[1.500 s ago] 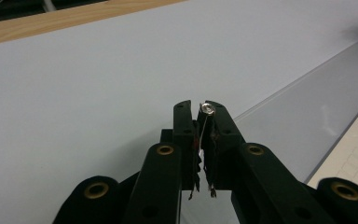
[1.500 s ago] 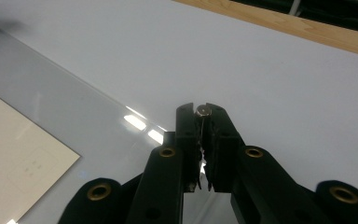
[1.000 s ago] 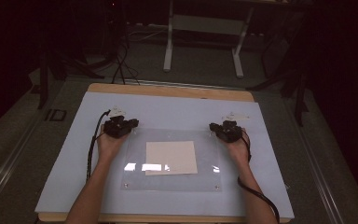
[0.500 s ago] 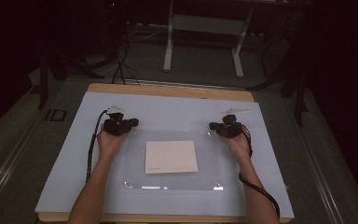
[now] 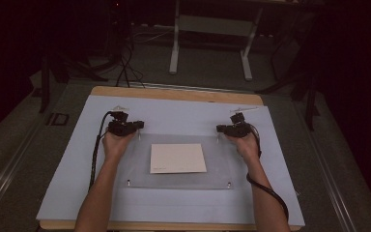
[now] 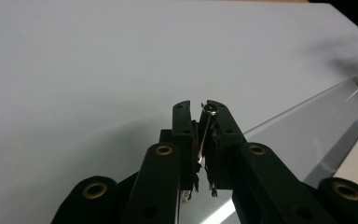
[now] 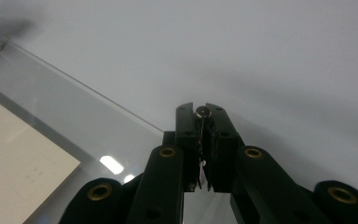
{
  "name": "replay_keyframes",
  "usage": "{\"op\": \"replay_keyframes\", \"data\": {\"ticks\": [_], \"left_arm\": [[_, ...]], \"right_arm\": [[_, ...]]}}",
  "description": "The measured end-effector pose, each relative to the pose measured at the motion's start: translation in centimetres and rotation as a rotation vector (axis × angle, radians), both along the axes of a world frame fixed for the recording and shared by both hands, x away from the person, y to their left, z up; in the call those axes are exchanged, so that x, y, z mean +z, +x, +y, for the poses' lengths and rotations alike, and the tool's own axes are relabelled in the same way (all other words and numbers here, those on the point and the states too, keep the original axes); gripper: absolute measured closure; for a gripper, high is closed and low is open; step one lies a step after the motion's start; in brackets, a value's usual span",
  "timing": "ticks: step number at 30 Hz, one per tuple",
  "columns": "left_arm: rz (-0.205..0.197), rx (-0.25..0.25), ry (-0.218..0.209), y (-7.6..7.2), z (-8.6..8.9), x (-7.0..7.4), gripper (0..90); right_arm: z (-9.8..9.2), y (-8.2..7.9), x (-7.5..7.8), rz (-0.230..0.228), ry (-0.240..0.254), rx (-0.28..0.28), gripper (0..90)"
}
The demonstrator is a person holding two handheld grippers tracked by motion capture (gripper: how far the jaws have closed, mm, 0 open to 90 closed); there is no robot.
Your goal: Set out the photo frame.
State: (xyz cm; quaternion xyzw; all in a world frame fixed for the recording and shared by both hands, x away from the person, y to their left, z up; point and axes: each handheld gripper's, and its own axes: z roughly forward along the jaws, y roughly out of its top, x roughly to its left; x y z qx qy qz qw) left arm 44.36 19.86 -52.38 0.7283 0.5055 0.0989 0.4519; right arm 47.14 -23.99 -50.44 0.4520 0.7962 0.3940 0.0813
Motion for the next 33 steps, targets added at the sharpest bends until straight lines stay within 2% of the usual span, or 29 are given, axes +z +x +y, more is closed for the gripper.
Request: {"op": "replay_keyframes", "data": {"ticks": [2, 8, 11, 14, 16, 18, 20, 22, 28, 30, 33], "left_arm": [[0.021, 0.007, -0.005, 0.3, 0.0, 0.1, 83.6], [0.060, 0.033, 0.021, 0.9, -0.4, 0.4, 84.2], [0.083, 0.053, 0.016, 1.1, -0.5, 0.5, 84.2], [0.103, 0.077, 0.030, 1.3, -0.8, 0.7, 84.4], [0.109, 0.083, 0.016, 1.4, -0.7, 0.6, 84.3], [0.111, 0.086, 0.019, 1.4, -0.8, 0.6, 84.3], [0.116, 0.092, 0.012, 1.4, -0.8, 0.6, 84.2], [0.114, 0.098, 0.013, 1.4, -0.8, 0.6, 84.2], [0.118, 0.099, 0.009, 1.5, -0.8, 0.6, 84.1], [0.119, 0.103, 0.002, 1.5, -0.8, 0.6, 84.1], [0.127, 0.106, -0.014, 1.6, -0.7, 0.5, 83.9]], "right_arm": [[0.0, 0.2, 0.0, 0.011, 0.004, -0.006, 85.3], [0.1, 0.7, 0.0, 0.031, 0.020, -0.030, 85.3], [0.1, 0.7, 0.0, 0.027, 0.023, -0.033, 85.2], [0.2, 0.8, 0.0, 0.027, 0.021, -0.038, 84.8], [0.3, 0.7, 0.1, 0.024, 0.007, -0.044, 84.1], [0.5, 0.6, 0.2, 0.007, -0.017, -0.044, 80.4], [0.5, 0.3, 0.4, -0.009, -0.014, -0.033, 76.0], [0.6, 0.0, 0.5, -0.017, -0.037, -0.024, 74.1], [0.5, -1.1, 1.3, -0.046, -0.067, -0.022, 67.8], [0.3, -1.5, 1.7, -0.058, -0.059, -0.029, 66.9], [0.2, -2.2, 2.6, -0.074, -0.022, 0.002, 66.9]]}}
